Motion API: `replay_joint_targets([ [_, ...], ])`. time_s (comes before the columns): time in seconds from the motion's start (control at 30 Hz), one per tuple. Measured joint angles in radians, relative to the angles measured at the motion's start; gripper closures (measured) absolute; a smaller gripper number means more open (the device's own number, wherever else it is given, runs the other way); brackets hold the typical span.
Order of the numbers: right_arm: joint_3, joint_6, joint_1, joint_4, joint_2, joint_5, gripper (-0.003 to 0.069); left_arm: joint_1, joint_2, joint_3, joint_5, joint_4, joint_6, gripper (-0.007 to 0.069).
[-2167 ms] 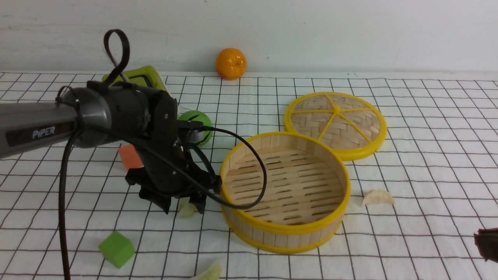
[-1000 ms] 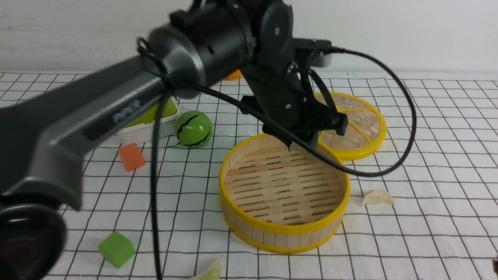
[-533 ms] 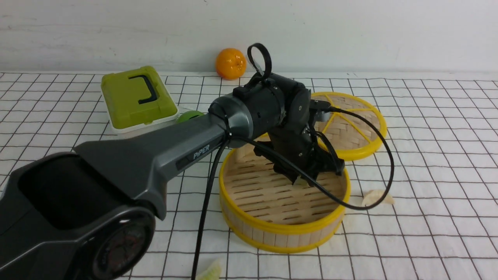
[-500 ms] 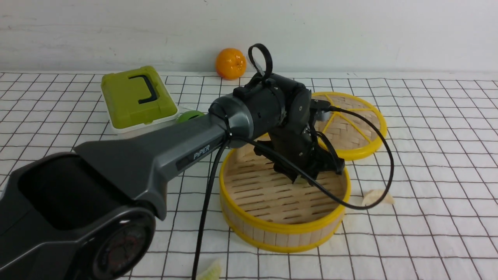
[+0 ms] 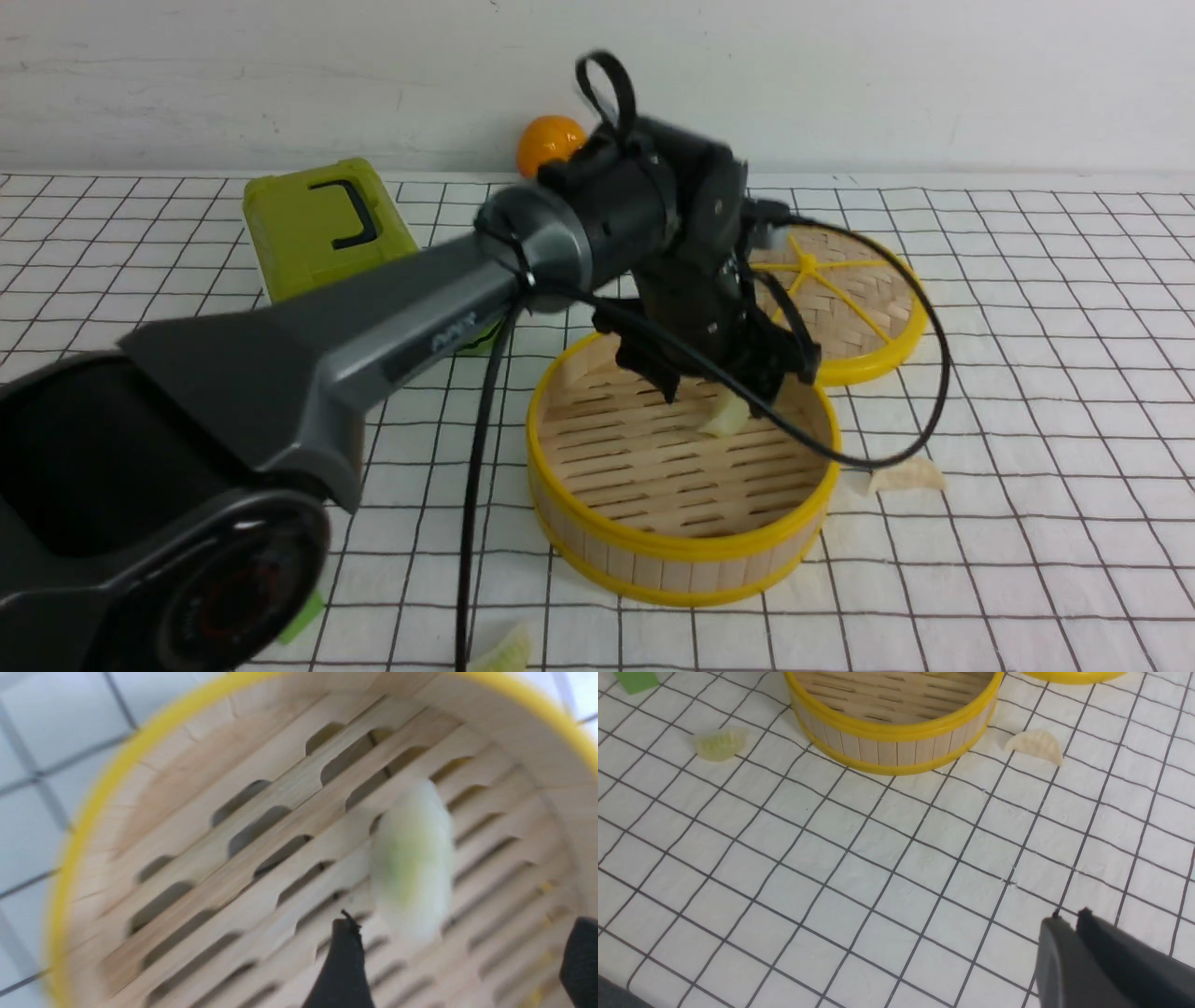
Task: Put the dumplings into the steamer on the table with the white tablecloth.
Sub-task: 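Place the dumpling into the bamboo steamer basket with the left gripper, then reach for and grasp a dumpling on the table with the left gripper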
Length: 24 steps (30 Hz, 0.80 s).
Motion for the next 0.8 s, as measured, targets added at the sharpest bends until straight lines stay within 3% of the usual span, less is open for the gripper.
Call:
replay_joint_targets([
  [0.13, 0.0, 0.0, 0.0, 0.0, 0.0, 0.0, 0.0606, 0.0, -0.133, -0.013, 0.133, 0.037, 0.052, 0.0055],
  [0.27, 0.0, 0.0, 0.0, -0.002, 0.0, 0.0, 0.0603, 0.0, -0.239, 0.022, 0.166, 0.051, 0.079, 0.0062],
  [0.63, 0.0, 0.0, 0.0, 0.026, 0.0, -0.014, 0.0589, 0.0, -0.676, 0.69, 0.152, 0.047, 0.151, 0.0069],
  [0.8, 0.007, 0.0, 0.0, 0.027, 0.0, -0.088, 0.0586, 0.0, -0.756, 1.043, -0.059, 0.04, 0.177, 0.0069],
])
